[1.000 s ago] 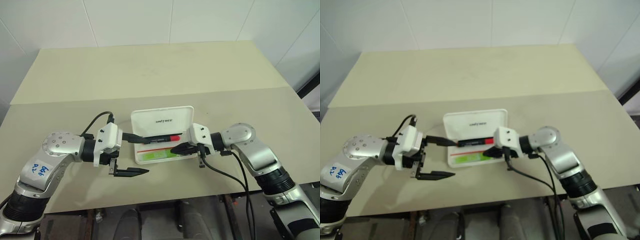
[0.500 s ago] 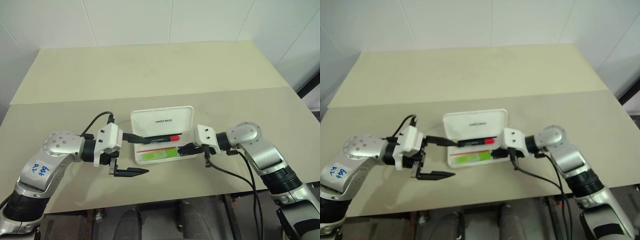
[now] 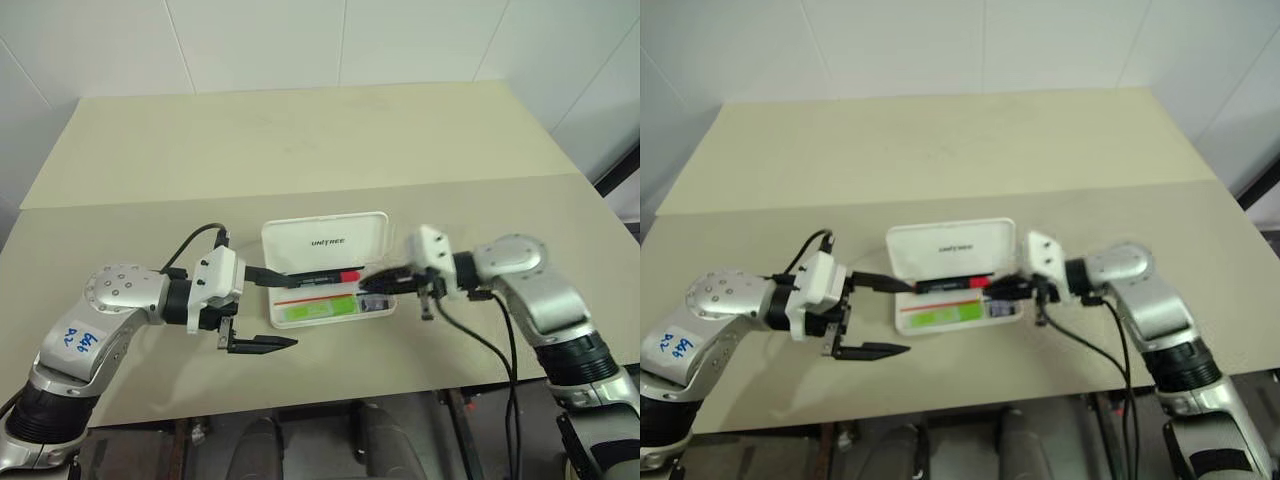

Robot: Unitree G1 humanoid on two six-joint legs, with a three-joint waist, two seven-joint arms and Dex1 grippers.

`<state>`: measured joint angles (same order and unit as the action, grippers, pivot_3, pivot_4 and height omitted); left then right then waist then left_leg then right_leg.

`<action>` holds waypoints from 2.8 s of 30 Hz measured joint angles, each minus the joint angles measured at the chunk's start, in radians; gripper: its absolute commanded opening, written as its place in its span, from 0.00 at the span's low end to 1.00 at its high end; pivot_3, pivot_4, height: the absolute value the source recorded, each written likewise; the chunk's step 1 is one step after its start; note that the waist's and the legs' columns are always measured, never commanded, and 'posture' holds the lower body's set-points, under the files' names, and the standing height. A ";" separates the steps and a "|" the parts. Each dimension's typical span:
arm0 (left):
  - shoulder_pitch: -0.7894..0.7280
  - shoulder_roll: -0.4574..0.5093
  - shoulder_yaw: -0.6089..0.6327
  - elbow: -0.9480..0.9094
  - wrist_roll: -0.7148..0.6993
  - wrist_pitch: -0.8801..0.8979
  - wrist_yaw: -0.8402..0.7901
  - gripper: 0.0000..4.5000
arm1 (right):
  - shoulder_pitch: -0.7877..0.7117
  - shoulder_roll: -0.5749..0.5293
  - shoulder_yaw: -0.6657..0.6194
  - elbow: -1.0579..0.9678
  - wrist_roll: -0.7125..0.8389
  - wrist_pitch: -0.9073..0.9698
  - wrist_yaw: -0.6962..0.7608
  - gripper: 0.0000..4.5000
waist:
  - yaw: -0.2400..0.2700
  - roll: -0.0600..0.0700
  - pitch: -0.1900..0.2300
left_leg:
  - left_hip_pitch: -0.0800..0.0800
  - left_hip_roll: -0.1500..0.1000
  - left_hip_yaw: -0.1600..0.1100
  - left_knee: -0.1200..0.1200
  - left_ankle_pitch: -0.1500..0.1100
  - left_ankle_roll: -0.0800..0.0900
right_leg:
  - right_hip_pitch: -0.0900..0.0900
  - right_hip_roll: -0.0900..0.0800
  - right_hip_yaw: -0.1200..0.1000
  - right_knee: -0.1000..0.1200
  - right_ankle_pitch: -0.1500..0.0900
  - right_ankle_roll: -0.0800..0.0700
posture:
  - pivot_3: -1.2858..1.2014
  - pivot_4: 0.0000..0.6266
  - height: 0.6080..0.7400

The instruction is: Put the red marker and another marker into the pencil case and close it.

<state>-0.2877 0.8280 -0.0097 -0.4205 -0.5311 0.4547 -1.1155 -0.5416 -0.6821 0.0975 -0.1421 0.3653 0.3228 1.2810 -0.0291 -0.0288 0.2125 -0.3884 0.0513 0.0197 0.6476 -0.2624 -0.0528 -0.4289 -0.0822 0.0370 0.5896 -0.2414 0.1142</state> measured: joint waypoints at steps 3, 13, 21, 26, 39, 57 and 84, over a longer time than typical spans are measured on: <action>0.017 0.003 0.007 -0.001 0.000 0.000 -0.001 1.00 | 0.080 -0.038 -0.058 -0.032 0.035 -0.002 0.001 0.54 | 0.002 0.000 0.000 | 0.000 0.000 0.000 0.000 0.000 0.000 | 0.000 0.000 0.000 -0.001 0.000 0.000 | 0.52 0.24 1.00; 0.022 0.011 0.028 0.016 0.000 -0.035 -0.021 1.00 | 0.284 -0.145 -0.234 -0.032 0.045 -0.162 0.013 0.99 | -0.005 0.000 0.000 | 0.001 0.000 0.001 0.000 0.000 0.000 | 0.000 0.000 0.001 -0.002 0.000 0.000 | 0.52 0.24 1.00; 0.081 -0.019 0.127 0.114 -0.005 -0.100 -0.014 0.78 | 0.328 -0.146 -0.231 -0.033 0.032 -0.235 -0.013 1.00 | -0.006 0.000 0.000 | 0.001 0.000 0.002 0.000 0.000 0.000 | 0.000 0.000 0.002 -0.001 0.000 0.000 | 0.52 0.24 1.00; 0.164 -0.022 0.216 0.171 -0.009 -0.140 -0.017 0.40 | 0.317 -0.145 -0.213 -0.039 0.024 -0.239 -0.029 1.00 | -0.005 0.000 0.000 | 0.001 0.000 0.003 0.000 0.000 0.000 | 0.000 0.000 0.002 -0.002 0.000 0.000 | 0.52 0.24 1.00; 0.133 -0.088 0.292 0.381 0.077 -0.144 0.226 0.01 | 0.269 -0.132 -0.176 -0.009 0.000 -0.274 -0.047 1.00 | 0.003 -0.001 0.000 | 0.001 0.000 0.003 0.001 0.000 -0.001 | 0.001 0.000 0.001 -0.002 0.001 0.000 | 0.52 0.24 1.00; -0.189 -0.263 0.051 0.526 0.176 -0.038 0.307 0.01 | 0.253 -0.115 -0.145 -0.013 -0.003 -0.275 -0.097 1.00 | 0.000 -0.001 0.000 | 0.001 0.000 0.003 0.001 0.000 -0.001 | 0.000 0.001 0.002 0.000 0.002 0.002 | 0.52 0.24 1.00; -0.177 -0.193 -0.166 0.357 0.189 -0.097 -0.058 0.01 | 0.293 -0.107 -0.276 -0.188 0.270 -0.008 -0.220 1.00 | 0.002 -0.001 0.000 | 0.001 0.000 0.003 0.001 0.000 -0.001 | 0.001 0.001 0.003 -0.001 0.002 0.001 | 0.52 0.24 1.00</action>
<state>-0.4642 0.6353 -0.1757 -0.0632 -0.3422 0.3576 -1.1736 -0.2482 -0.7888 -0.1781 -0.3304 0.6351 0.3153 1.0615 -0.0274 -0.0299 0.2123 -0.3877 0.0517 0.0224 0.6489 -0.2627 -0.0534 -0.4283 -0.0817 0.0396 0.5884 -0.2398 0.1151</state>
